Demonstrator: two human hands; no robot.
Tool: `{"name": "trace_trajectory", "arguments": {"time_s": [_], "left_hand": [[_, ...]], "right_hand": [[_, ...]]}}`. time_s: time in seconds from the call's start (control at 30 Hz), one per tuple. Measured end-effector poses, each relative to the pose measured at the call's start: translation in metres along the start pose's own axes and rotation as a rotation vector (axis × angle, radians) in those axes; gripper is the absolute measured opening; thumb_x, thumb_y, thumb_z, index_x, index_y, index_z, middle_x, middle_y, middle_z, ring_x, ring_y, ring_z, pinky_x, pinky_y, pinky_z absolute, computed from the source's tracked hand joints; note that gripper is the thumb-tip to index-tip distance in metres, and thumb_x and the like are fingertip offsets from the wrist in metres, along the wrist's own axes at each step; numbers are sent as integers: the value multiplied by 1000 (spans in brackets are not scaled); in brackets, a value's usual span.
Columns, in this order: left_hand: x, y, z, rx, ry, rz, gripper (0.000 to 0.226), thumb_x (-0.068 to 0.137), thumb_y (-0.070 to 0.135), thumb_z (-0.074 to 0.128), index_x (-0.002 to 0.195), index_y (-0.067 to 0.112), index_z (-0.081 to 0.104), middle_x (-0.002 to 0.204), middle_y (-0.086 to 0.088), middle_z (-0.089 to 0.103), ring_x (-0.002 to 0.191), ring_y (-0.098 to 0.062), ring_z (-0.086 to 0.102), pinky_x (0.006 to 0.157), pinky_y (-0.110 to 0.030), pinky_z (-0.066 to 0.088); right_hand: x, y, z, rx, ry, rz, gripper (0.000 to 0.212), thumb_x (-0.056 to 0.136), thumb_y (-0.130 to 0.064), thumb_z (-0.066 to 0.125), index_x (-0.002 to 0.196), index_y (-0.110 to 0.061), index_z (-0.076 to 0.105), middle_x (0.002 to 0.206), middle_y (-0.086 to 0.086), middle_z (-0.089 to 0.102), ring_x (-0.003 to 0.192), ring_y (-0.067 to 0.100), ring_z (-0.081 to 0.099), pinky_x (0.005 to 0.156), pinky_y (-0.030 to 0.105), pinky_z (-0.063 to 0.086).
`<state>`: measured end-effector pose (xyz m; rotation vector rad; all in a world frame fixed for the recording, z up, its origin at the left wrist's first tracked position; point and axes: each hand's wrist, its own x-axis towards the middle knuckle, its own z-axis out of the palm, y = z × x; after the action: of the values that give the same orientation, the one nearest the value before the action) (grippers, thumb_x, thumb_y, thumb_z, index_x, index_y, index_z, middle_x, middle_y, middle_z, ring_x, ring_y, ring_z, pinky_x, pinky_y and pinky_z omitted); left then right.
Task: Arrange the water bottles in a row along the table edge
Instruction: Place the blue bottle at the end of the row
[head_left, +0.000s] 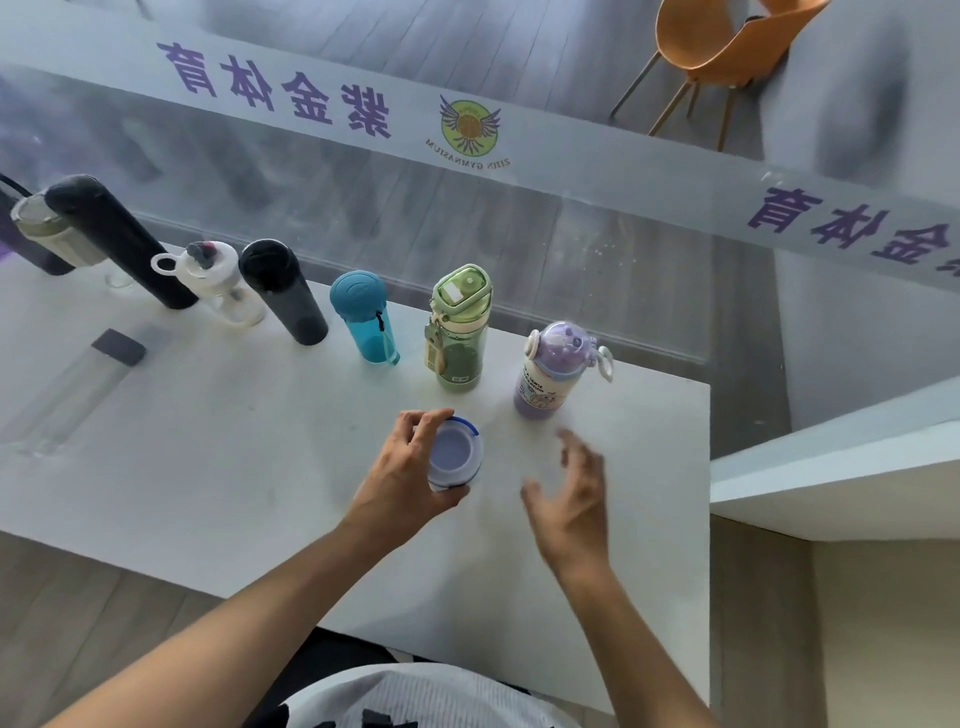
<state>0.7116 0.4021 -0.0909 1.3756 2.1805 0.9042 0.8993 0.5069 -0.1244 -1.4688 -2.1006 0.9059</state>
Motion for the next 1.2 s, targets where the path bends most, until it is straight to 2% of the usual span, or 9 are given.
{"name": "trace_trajectory", "arguments": {"time_s": [0.07, 0.13, 0.33, 0.43, 0.53, 0.67, 0.77, 0.93, 1.2], "left_hand": [[5, 6, 8, 7, -53, 19, 90, 65, 42, 87, 139, 30, 37, 131, 2, 43, 114, -17, 51, 95, -32, 50], [10, 15, 15, -9, -113, 43, 91, 65, 46, 87, 139, 32, 36, 133, 3, 42, 115, -14, 49, 96, -30, 50], [26, 39, 33, -26, -258, 110, 89, 64, 50, 85, 136, 34, 36, 133, 7, 44, 114, -10, 51, 95, -25, 50], [39, 48, 35, -11, -312, 134, 88, 69, 58, 79, 140, 34, 33, 137, 7, 44, 118, -10, 50, 96, -26, 49], [57, 58, 30, 52, -248, 192, 81, 80, 57, 70, 145, 30, 29, 143, 1, 40, 122, -16, 46, 100, -31, 46], [88, 63, 18, 231, -74, 310, 67, 90, 25, 61, 149, 24, 30, 152, -8, 34, 128, -32, 41, 105, -43, 41], [107, 62, 17, 355, -134, 330, 74, 89, 15, 57, 152, 31, 21, 161, -5, 22, 140, -33, 28, 109, -50, 36], [111, 61, 22, 425, -234, 284, 82, 90, 15, 52, 153, 42, 6, 165, 5, 4, 148, -30, 12, 113, -55, 29], [108, 62, 26, 394, -221, 277, 86, 87, 17, 56, 152, 42, 6, 165, 7, 3, 143, -31, 23, 111, -52, 33]], "right_hand": [[-17, 2, 8, 25, -243, 37, 77, 78, -30, 75, 146, -33, 39, 133, -4, 48, 123, 15, 50, 105, 40, 46], [-22, 0, 11, 60, -334, 45, 77, 76, -35, 79, 142, -37, 39, 133, -12, 46, 125, 11, 48, 105, 33, 45], [-2, -4, 0, 199, -265, 119, 75, 67, -35, 90, 128, -34, 46, 123, -10, 55, 110, 11, 55, 91, 27, 52], [3, 5, -5, 224, -227, 167, 74, 65, -41, 90, 126, -37, 47, 120, -11, 57, 105, 9, 59, 81, 18, 50], [12, 16, -14, 262, -138, 213, 68, 64, -37, 90, 121, -34, 52, 116, -9, 59, 101, 9, 61, 76, 14, 47], [34, 37, -30, 268, -7, 234, 67, 62, -34, 92, 118, -31, 54, 114, -3, 62, 101, 14, 62, 81, 27, 52], [56, 52, -41, 259, 50, 271, 67, 61, -36, 92, 118, -28, 56, 113, 0, 64, 102, 20, 64, 85, 35, 53], [97, 66, -55, 262, 69, 304, 68, 61, -35, 93, 118, -26, 57, 115, -1, 67, 101, 20, 64, 86, 32, 52], [131, 83, -55, 230, 95, 318, 78, 61, -37, 92, 126, -22, 52, 120, 5, 63, 108, 27, 62, 92, 39, 52]]}}
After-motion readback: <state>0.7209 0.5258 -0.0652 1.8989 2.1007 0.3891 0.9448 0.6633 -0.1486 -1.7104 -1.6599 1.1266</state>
